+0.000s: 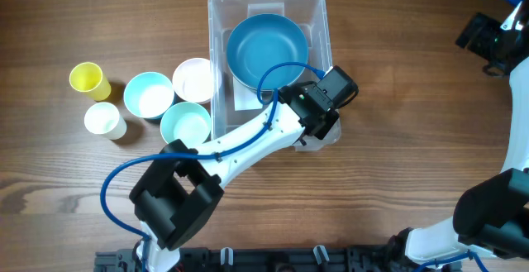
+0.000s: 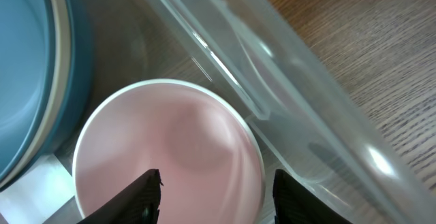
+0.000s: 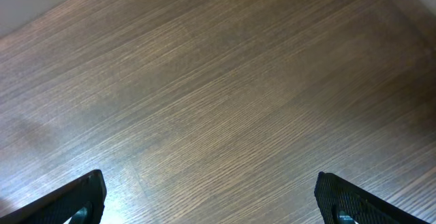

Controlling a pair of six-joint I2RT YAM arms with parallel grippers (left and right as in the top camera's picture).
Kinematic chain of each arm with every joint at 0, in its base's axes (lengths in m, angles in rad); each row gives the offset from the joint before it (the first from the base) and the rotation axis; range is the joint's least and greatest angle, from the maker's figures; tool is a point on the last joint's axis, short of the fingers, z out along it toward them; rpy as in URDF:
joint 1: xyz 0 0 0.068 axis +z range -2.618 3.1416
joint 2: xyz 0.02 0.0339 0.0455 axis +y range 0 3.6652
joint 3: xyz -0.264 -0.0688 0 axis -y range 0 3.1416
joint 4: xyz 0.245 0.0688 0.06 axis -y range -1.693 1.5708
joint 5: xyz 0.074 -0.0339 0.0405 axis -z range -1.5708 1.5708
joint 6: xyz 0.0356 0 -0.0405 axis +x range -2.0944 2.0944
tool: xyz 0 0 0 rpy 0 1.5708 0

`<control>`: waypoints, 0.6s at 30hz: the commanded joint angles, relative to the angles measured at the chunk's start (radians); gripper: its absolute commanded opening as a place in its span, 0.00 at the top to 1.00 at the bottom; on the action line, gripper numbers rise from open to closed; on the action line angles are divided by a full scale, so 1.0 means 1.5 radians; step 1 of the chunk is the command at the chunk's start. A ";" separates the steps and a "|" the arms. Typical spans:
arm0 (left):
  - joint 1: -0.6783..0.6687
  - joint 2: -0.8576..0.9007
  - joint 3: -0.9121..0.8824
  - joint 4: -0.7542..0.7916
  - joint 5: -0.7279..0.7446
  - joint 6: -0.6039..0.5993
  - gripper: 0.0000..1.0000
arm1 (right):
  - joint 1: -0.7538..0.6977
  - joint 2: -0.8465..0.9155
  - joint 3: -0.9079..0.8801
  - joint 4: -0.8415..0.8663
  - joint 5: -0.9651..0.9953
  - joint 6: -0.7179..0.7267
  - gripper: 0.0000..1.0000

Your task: Pack container

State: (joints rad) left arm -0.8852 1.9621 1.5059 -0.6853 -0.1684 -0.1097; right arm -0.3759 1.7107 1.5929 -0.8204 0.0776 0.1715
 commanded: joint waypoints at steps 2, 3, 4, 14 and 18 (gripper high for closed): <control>0.001 -0.051 0.014 0.007 -0.011 0.004 0.45 | 0.001 -0.011 0.003 0.003 -0.008 0.010 0.00; 0.001 -0.053 0.014 0.009 -0.011 0.004 0.44 | 0.001 -0.011 0.003 0.003 -0.008 0.009 0.00; 0.001 -0.057 0.014 0.010 -0.011 0.004 0.44 | 0.001 -0.011 0.003 0.003 -0.008 0.009 0.00; 0.022 -0.096 0.014 0.011 -0.011 -0.002 0.41 | 0.001 -0.011 0.003 0.003 -0.008 0.010 0.00; 0.056 -0.123 0.014 0.010 -0.011 -0.020 0.41 | 0.001 -0.011 0.003 0.003 -0.008 0.010 0.00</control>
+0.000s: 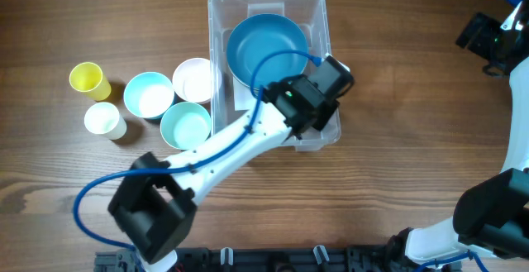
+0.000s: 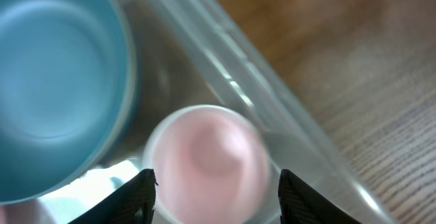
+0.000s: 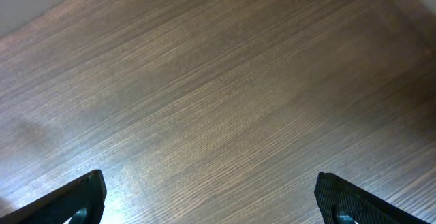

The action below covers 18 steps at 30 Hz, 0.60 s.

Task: Pack container
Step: 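Release the pink cup and move the left gripper to the cream cup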

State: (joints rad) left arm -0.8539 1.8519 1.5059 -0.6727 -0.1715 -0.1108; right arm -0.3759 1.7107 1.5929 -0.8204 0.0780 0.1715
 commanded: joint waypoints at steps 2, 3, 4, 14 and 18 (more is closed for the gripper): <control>0.061 -0.070 0.014 0.001 -0.009 -0.038 0.40 | 0.001 -0.011 0.003 0.003 -0.009 0.010 0.00; 0.078 -0.084 0.014 -0.002 -0.009 -0.042 0.40 | 0.001 -0.011 0.003 0.003 -0.008 0.010 0.00; 0.092 -0.095 0.014 -0.006 -0.009 -0.044 0.39 | 0.001 -0.011 0.003 0.003 -0.008 0.010 0.00; 0.348 -0.205 0.014 -0.112 -0.054 -0.183 0.35 | 0.001 -0.011 0.003 0.003 -0.008 0.010 0.00; 0.500 -0.210 0.013 -0.193 -0.054 -0.257 0.28 | 0.001 -0.011 0.003 0.003 -0.009 0.009 0.00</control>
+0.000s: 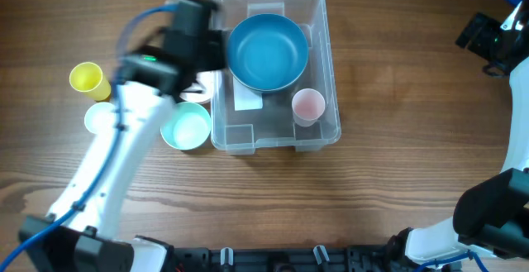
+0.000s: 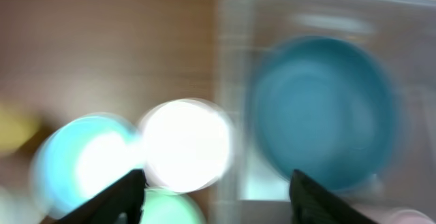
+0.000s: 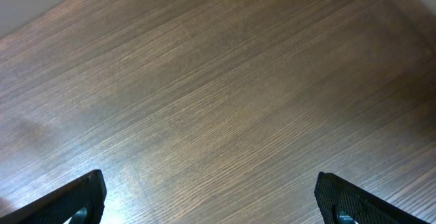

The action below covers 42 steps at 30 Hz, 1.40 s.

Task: Pack container
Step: 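Release the pink cup and move the left gripper to the cream cup, then grasp the cream cup rim with the left gripper and lift it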

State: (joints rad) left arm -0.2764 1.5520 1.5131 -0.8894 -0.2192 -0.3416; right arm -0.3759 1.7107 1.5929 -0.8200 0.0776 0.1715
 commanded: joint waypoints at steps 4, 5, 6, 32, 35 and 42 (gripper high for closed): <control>0.261 -0.008 0.007 -0.122 -0.022 -0.182 0.26 | 0.001 -0.011 0.003 0.003 -0.008 0.010 0.00; 0.285 -0.008 0.007 -0.132 -0.021 -0.197 0.26 | 0.001 -0.011 0.003 0.003 -0.008 0.010 0.00; 0.320 -0.008 0.007 -0.146 -0.017 -0.214 0.26 | 0.001 -0.011 0.003 0.003 -0.008 0.010 0.00; 0.496 -0.007 -0.250 -0.033 0.101 -0.211 0.31 | 0.001 -0.011 0.003 0.003 -0.008 0.009 0.00; 0.496 -0.007 -0.286 0.017 0.101 -0.212 0.31 | 0.001 -0.011 0.003 0.003 -0.008 0.010 0.00; 0.495 -0.007 -0.331 0.096 0.101 -0.212 0.31 | 0.001 -0.011 0.003 0.003 -0.008 0.010 0.00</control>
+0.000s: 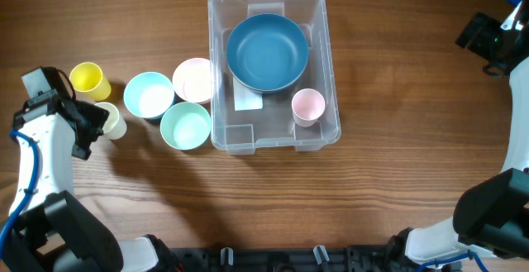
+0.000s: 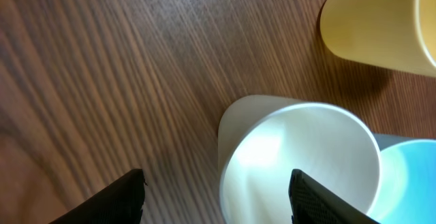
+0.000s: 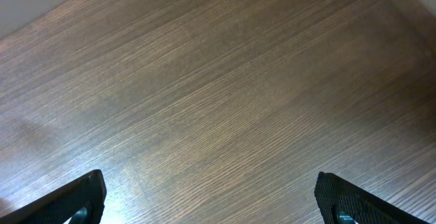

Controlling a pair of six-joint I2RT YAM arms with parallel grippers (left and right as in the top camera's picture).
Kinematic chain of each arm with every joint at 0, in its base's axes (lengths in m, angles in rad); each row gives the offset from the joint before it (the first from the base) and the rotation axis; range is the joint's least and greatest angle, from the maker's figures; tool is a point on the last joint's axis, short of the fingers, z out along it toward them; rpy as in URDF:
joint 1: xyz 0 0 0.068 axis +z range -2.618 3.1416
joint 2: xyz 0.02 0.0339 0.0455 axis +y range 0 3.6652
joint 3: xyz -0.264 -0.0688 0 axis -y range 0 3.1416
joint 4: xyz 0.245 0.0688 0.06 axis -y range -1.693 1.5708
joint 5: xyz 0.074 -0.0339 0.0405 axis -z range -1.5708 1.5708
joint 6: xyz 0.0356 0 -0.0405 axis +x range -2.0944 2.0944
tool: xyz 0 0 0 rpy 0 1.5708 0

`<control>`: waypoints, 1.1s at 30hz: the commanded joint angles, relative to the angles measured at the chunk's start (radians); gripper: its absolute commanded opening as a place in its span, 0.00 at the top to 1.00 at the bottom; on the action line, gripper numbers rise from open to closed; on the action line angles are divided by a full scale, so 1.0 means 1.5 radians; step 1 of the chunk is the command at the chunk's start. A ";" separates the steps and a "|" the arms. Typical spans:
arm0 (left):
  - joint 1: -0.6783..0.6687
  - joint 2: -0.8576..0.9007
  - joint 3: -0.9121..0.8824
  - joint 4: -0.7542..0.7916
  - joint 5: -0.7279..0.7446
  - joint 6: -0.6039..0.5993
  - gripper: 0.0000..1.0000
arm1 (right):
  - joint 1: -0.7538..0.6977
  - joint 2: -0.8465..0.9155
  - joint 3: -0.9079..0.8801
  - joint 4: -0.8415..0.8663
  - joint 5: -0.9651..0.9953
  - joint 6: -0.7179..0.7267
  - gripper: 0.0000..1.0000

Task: Pack container
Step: 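Grasp the cream cup rim with the left gripper and lift it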

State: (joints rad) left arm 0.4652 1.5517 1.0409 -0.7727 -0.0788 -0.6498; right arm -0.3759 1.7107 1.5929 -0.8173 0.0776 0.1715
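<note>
The clear plastic container (image 1: 216, 73) holds a blue bowl (image 1: 267, 53) and a pink cup (image 1: 307, 107) in its front right corner. Left of it stand a pale pink bowl (image 1: 193, 79), a light blue bowl (image 1: 149, 95), a mint bowl (image 1: 186, 126), a yellow cup (image 1: 88, 80) and a white cup (image 1: 113, 121). My left gripper (image 1: 96, 126) is open at the white cup (image 2: 300, 163). One finger hangs over the cup's mouth, the other outside its wall. My right gripper (image 1: 496, 40) is open at the far right, over bare wood (image 3: 218, 101).
The yellow cup (image 2: 381, 23) stands just beyond the white cup, and the light blue bowl's rim (image 2: 409, 176) touches the cup's right side. Bare table lies left of and in front of the white cup.
My left gripper was high over the bowls just left of the container. It is now low at the white cup at the far left, still open. The right arm has not moved.
My left gripper stood open around the pink cup in the container's front right corner. Then it was higher, with the cup left standing there. Then it was over the bowls beside the container, and now it is at the white cup.
</note>
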 commanded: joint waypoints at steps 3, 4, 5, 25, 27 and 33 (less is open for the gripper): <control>0.001 -0.005 -0.020 0.026 0.008 -0.006 0.31 | 0.001 -0.011 0.003 0.001 -0.008 0.009 0.00; 0.001 -0.001 -0.020 0.027 0.008 -0.006 0.32 | 0.001 -0.011 0.003 0.001 -0.008 0.010 0.00; 0.001 0.002 -0.020 0.030 0.008 -0.006 0.33 | 0.001 -0.011 0.003 0.001 -0.008 0.010 0.00; 0.001 0.010 0.014 0.000 0.045 -0.006 0.96 | 0.001 -0.011 0.003 0.001 -0.008 0.009 0.00; -0.004 -0.020 0.031 -0.037 0.046 -0.006 0.96 | 0.001 -0.011 0.003 0.001 -0.008 0.010 0.00; -0.053 -0.139 0.054 -0.064 0.139 -0.006 0.96 | 0.001 -0.011 0.003 0.001 -0.008 0.010 0.00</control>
State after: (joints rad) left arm 0.4366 1.4609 1.0824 -0.8715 0.0063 -0.6571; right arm -0.3759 1.7107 1.5929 -0.8177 0.0776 0.1715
